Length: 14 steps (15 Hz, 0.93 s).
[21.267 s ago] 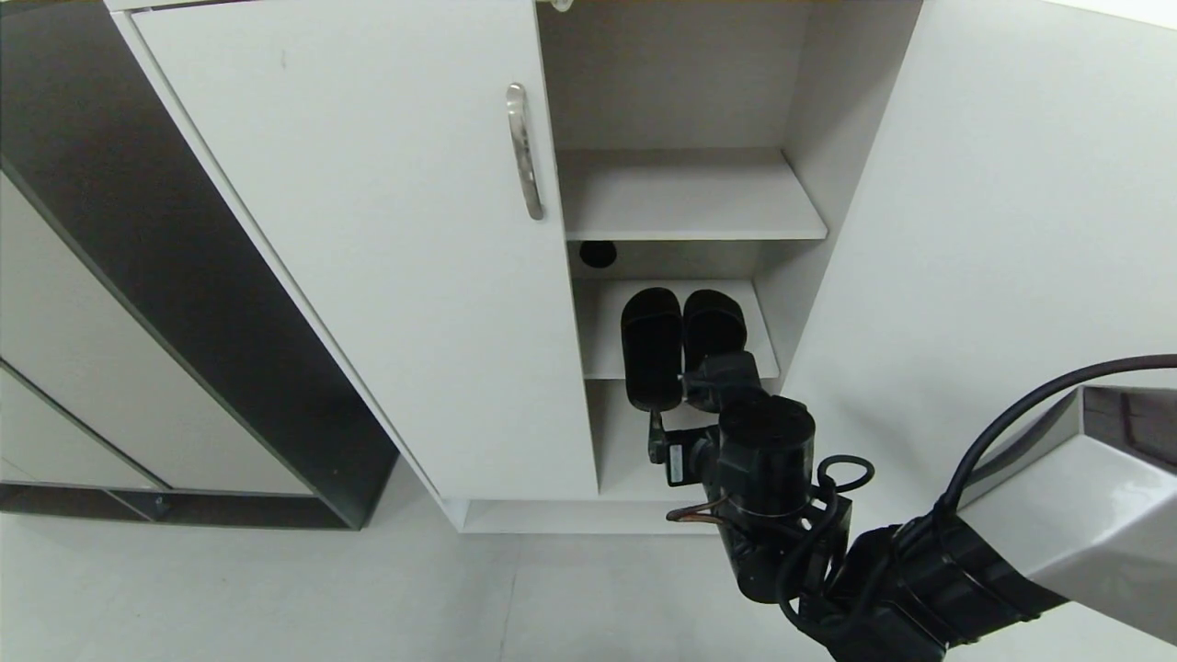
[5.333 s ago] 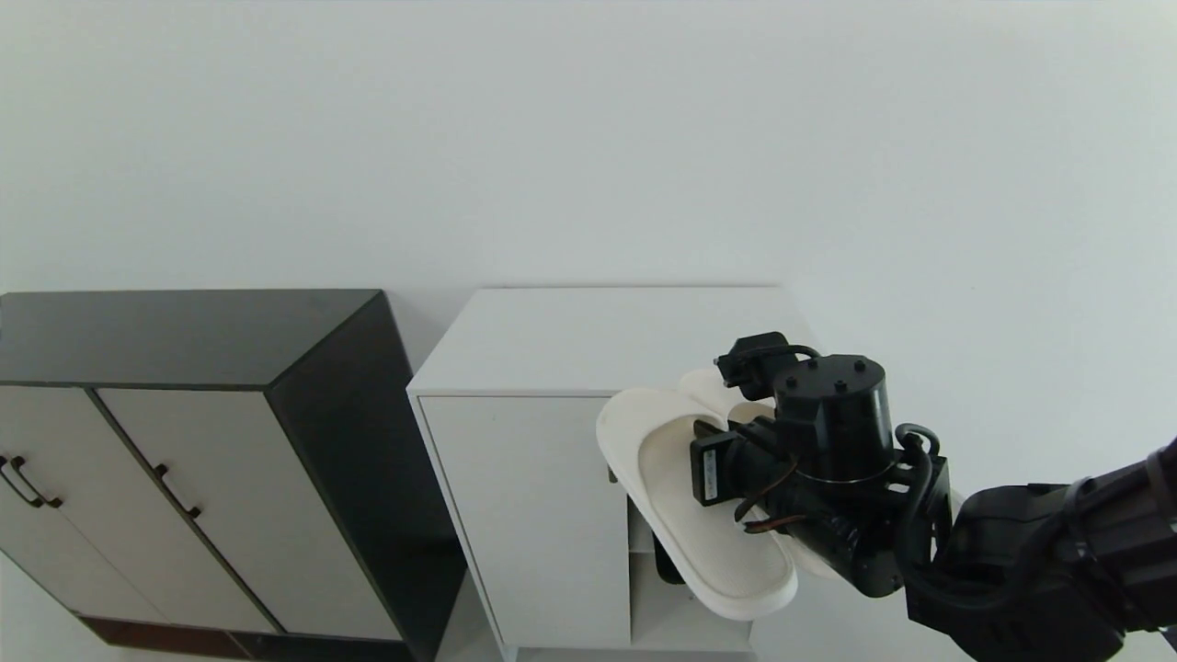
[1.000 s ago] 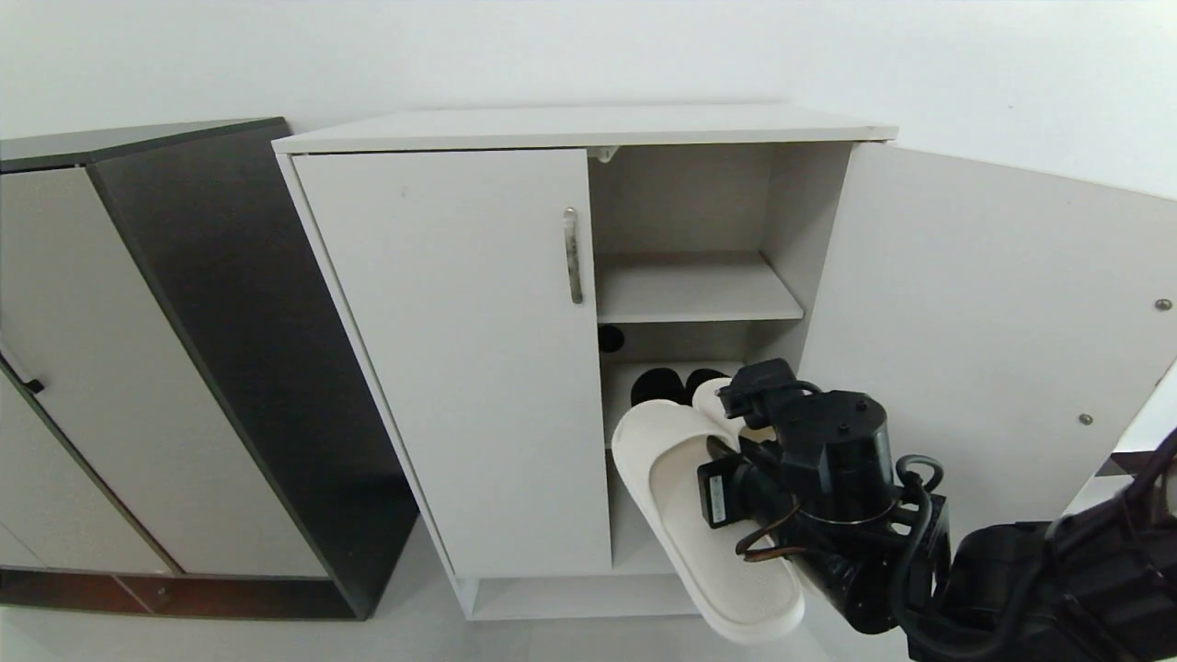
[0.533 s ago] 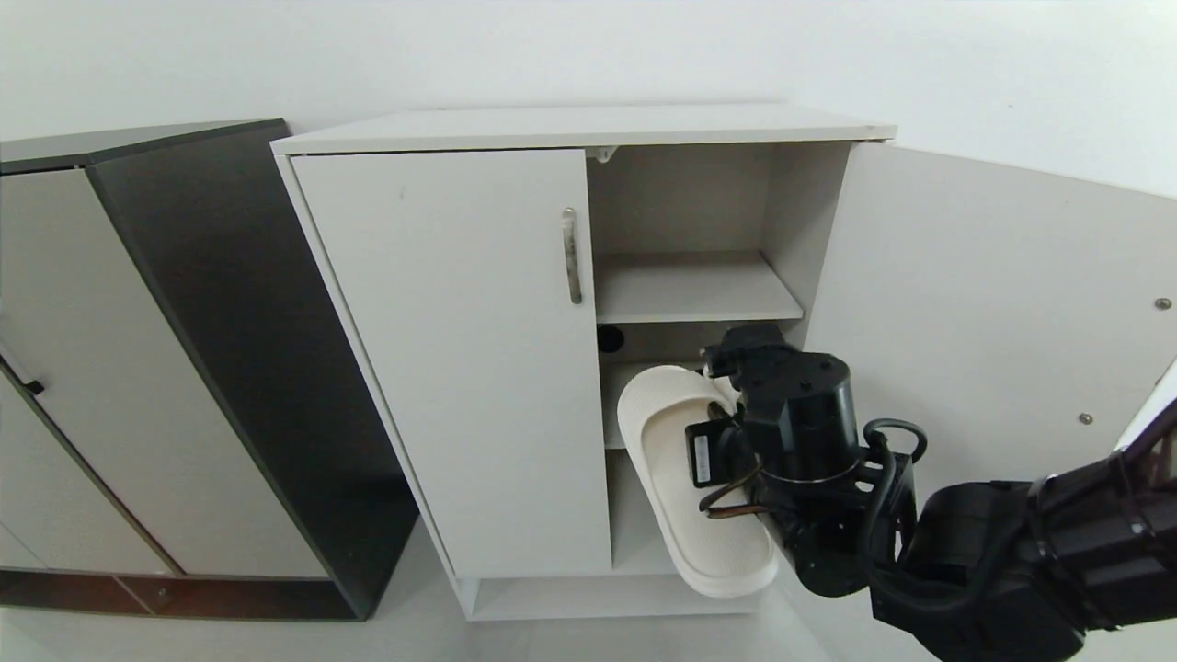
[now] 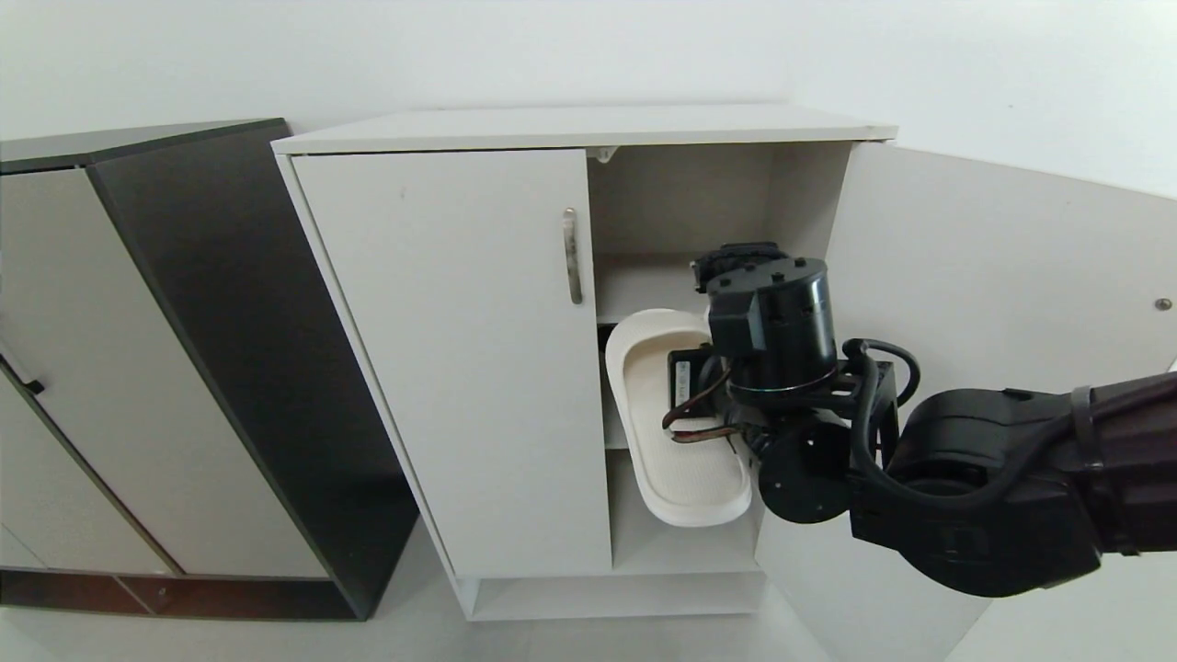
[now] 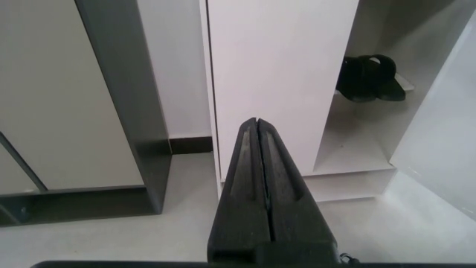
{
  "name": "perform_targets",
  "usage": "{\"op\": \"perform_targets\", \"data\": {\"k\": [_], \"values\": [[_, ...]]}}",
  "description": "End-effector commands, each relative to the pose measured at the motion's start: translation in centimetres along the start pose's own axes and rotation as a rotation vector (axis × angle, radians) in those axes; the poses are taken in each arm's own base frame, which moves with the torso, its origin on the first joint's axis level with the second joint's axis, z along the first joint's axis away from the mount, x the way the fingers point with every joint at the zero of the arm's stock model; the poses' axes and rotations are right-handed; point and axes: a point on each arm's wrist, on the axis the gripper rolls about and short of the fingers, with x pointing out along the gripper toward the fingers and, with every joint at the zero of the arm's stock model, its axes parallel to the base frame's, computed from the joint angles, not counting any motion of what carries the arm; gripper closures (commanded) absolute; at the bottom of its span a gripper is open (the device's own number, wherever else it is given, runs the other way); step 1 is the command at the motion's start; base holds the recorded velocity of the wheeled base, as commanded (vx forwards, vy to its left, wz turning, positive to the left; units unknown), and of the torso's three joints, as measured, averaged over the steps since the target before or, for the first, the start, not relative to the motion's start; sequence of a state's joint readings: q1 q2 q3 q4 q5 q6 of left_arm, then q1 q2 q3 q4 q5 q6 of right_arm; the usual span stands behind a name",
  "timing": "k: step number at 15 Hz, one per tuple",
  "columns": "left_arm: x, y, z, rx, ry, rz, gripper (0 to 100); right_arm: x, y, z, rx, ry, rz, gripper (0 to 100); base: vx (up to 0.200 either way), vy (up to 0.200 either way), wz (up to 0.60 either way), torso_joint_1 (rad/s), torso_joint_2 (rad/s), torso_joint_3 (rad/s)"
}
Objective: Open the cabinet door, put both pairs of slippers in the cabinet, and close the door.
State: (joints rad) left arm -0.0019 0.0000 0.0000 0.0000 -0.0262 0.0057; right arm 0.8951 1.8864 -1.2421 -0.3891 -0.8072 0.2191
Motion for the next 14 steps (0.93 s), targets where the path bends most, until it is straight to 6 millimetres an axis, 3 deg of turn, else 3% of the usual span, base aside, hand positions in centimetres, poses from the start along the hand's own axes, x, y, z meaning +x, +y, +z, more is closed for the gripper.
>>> {"op": "perform_targets", "data": {"k": [1, 11, 14], "values": [[0.0, 0.0, 0.0, 0.000, 0.000, 0.000, 100, 0.4, -0.3, 0.0, 0.011, 0.004, -0.014, 100, 0.000, 0.000, 0.00, 0.000, 0.00, 0.000], [0.0, 0.0, 0.0, 0.002, 0.000, 0.000, 100, 2.1, -0.8, -1.0, 0.013, 0.033, -0.051, 100, 0.000, 0.000, 0.00, 0.000, 0.00, 0.000], [0.0, 0.0, 0.0, 0.002, 0.000, 0.000, 100, 2.2, -0.7, -0.6, 0.025, 0.021, -0.049, 100, 0.200, 0.000, 0.00, -0.001, 0.00, 0.005]]}}
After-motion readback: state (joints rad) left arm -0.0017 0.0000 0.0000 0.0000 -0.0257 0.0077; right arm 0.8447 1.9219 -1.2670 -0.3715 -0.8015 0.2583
